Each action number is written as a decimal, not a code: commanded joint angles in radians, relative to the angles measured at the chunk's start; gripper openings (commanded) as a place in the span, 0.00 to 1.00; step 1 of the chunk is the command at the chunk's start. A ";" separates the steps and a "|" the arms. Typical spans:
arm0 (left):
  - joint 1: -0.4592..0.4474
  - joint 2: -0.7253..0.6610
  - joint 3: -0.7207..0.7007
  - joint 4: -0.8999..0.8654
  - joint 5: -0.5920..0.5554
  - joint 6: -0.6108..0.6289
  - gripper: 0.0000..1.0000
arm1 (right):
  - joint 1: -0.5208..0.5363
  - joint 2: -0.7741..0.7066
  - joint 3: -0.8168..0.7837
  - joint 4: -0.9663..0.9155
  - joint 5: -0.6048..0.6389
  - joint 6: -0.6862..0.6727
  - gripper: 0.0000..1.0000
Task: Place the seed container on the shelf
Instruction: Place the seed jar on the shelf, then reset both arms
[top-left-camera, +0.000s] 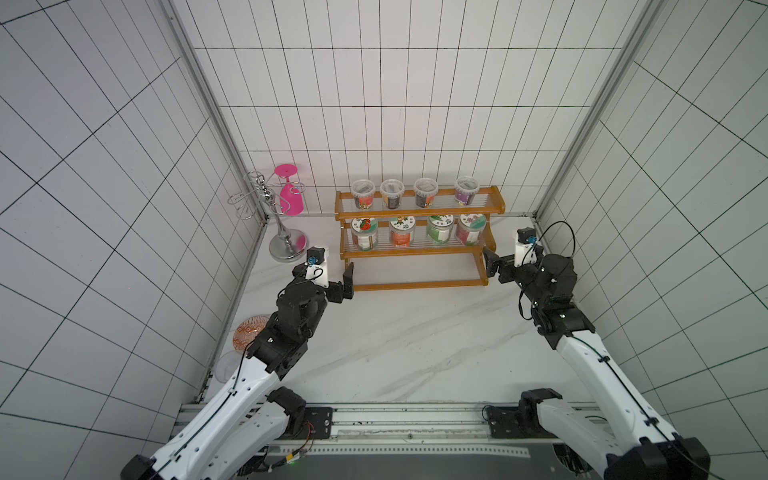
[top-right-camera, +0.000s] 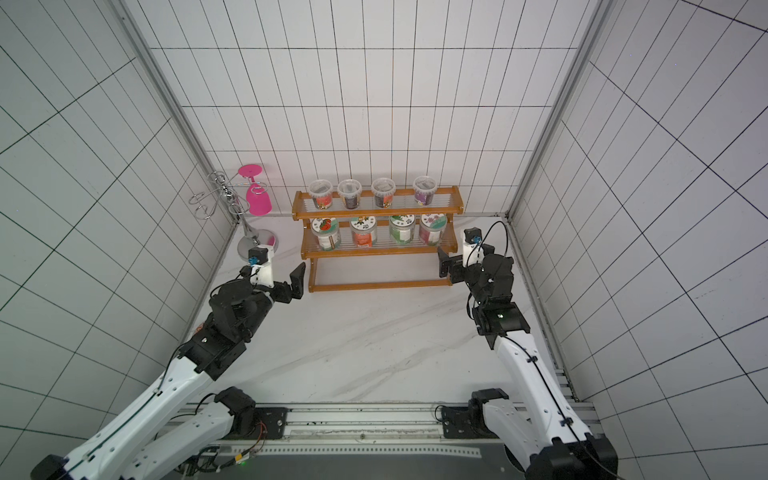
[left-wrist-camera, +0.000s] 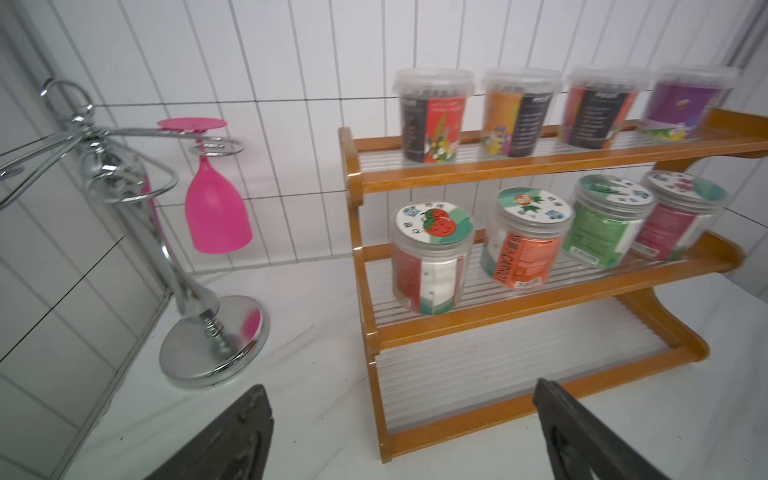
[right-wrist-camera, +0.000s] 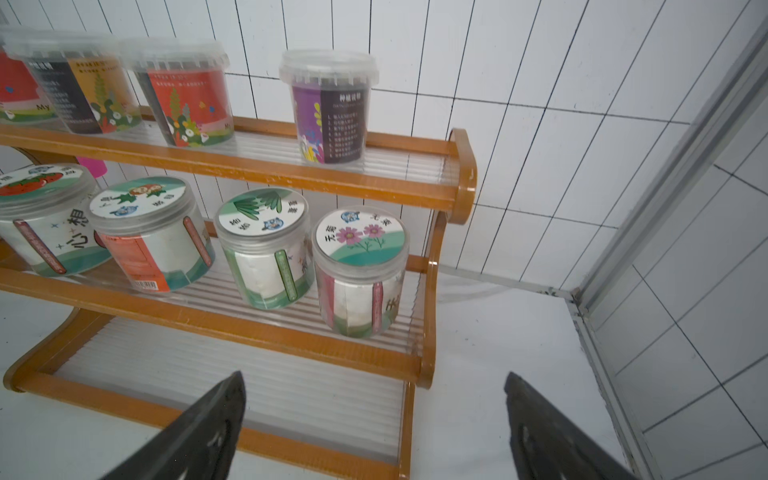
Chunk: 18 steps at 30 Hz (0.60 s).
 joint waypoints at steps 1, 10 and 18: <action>0.057 0.010 -0.089 0.131 -0.072 -0.056 0.99 | -0.008 -0.043 -0.068 -0.086 0.100 0.036 0.99; 0.260 0.171 -0.231 0.346 -0.075 -0.059 0.99 | -0.011 -0.100 -0.364 0.130 0.333 0.062 0.99; 0.434 0.383 -0.252 0.533 -0.055 -0.105 0.99 | -0.045 0.102 -0.476 0.433 0.404 0.032 0.99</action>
